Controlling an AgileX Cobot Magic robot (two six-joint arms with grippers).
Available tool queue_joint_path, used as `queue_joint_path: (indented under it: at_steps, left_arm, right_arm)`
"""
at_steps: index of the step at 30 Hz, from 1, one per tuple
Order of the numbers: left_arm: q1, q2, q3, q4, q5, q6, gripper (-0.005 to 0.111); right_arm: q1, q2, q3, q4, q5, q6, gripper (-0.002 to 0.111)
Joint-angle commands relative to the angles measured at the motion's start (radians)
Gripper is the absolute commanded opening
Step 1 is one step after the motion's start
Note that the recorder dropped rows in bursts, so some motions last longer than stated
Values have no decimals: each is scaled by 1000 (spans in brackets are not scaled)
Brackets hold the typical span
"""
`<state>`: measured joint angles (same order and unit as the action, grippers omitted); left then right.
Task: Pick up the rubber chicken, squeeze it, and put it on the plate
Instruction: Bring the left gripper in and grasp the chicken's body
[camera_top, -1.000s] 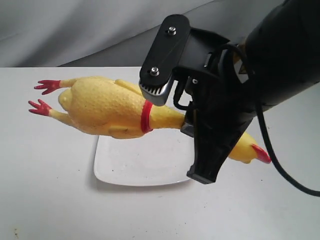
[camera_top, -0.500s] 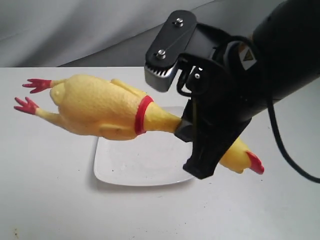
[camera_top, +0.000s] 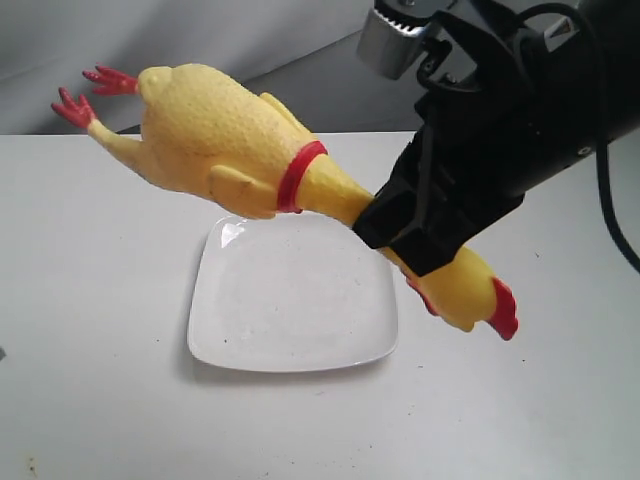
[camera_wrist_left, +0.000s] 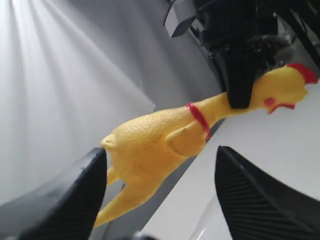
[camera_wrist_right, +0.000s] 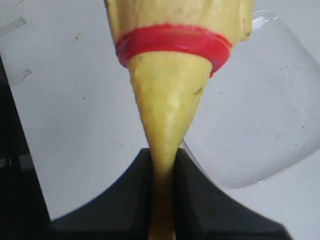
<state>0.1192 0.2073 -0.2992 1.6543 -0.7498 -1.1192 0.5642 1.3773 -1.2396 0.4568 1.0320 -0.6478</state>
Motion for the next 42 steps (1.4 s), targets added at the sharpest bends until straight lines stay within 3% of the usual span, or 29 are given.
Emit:
queue_joint_path:
  at_steps: [1,10,15,18,26,36,42]
  left_arm:
    - [-56,170,-117,90,39,45,66]
    - [-271,517,-173,90,127,575,66]
    - [-479,658,-173,90,397,844,66]
    - [-566,704,-180,-90,519,1054,66]
    - [-571,856,-253,-159,548,1101,63]
    - [-571,878,-253,-159,548,1094,0]
    - [-571,878,-253,-159,550,1047,0]
  right_arm:
    - [-8,15,-3,51,8,-24,0]
    - [-8,131,-7,144,32,-17,0]
    - [-8,137,-7,195,27,-17,0]
    - [-8,139,-7,254,35,-21,0]
    - [-8,139,-7,288,74,-50,0]
    - [-8,139,-7,293,84,-59,0]
    - [-8,139,-7,293,82,-62,0]
